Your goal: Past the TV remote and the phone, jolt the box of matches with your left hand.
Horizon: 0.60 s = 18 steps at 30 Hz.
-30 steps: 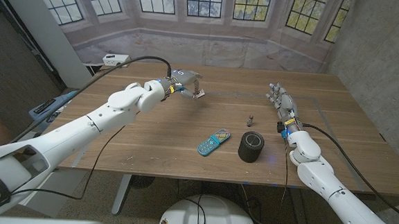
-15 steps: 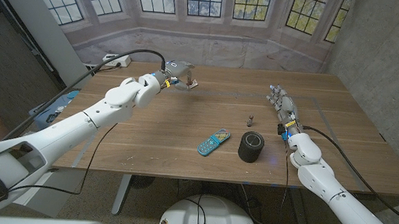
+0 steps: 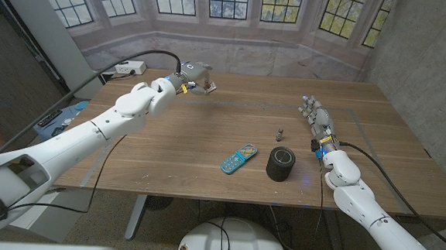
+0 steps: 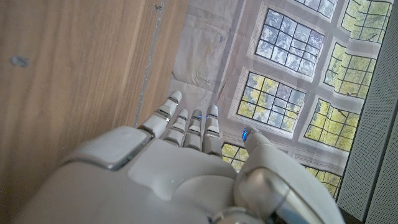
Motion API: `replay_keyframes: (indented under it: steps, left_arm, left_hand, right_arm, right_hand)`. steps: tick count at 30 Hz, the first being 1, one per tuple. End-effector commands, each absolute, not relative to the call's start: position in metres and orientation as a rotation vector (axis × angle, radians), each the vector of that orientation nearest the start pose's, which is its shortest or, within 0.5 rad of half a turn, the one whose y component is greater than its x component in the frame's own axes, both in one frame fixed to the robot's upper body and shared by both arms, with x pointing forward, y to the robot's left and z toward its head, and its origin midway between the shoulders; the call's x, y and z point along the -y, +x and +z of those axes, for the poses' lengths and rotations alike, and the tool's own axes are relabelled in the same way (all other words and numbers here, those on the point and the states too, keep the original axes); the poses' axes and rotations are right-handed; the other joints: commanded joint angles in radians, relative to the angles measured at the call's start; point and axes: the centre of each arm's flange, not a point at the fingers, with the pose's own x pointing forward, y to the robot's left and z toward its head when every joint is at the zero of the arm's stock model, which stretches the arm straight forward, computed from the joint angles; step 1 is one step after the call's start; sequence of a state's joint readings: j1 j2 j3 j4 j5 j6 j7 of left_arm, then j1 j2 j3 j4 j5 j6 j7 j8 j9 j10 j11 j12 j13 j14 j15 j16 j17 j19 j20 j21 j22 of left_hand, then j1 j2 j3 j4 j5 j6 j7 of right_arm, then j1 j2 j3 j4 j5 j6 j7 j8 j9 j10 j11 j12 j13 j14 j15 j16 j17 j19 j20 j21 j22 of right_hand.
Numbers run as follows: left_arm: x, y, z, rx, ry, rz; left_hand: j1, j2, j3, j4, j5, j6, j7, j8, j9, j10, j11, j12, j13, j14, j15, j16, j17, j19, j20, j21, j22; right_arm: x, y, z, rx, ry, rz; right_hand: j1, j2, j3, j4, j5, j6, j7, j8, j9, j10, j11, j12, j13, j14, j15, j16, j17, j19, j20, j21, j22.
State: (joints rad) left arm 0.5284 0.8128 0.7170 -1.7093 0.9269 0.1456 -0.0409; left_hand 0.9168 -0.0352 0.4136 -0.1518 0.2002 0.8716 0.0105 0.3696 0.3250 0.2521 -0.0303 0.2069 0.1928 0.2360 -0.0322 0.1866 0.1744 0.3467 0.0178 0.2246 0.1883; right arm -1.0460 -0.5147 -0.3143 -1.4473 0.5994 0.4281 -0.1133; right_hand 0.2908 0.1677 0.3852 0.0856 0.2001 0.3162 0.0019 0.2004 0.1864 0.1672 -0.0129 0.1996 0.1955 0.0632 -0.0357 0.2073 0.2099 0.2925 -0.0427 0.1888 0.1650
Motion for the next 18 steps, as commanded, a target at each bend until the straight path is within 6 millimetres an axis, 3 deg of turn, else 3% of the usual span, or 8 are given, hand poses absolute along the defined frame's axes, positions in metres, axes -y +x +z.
replay_keyframes:
  steps: [1, 18]
  left_arm:
    - [-0.207, 0.598, 0.114, 0.799, 1.859, 0.218]
    - [-0.191, 0.602, 0.085, 0.808, 1.828, 0.101]
  left_hand:
    - [0.044, 0.055, 0.01, 0.001, 0.005, 0.008, -0.005, 0.0, 0.004, 0.009, -0.006, 0.001, 0.003, 0.008, 0.0, 0.002, 0.005, 0.003, -0.003, 0.002, 0.003]
    - [0.04, 0.057, 0.012, 0.002, 0.005, 0.009, -0.005, -0.001, 0.002, 0.012, -0.005, 0.001, 0.003, 0.011, 0.001, 0.002, 0.005, 0.003, -0.003, 0.002, 0.003]
  right_arm:
    - [0.296, 0.601, -0.072, 0.683, 0.092, 0.101]
    - [0.292, 0.597, -0.07, 0.691, 0.088, 0.092]
  right_hand:
    - [-0.003, -0.007, 0.006, -0.004, 0.001, 0.007, 0.0, -0.003, 0.003, 0.01, 0.003, 0.0, 0.0, 0.008, -0.024, 0.002, 0.003, 0.006, -0.055, 0.003, 0.003]
    - [-0.002, -0.006, 0.008, -0.007, 0.001, 0.01, 0.0, -0.003, 0.003, 0.012, 0.005, 0.0, 0.0, 0.009, -0.024, 0.003, 0.003, 0.006, -0.054, 0.003, 0.003]
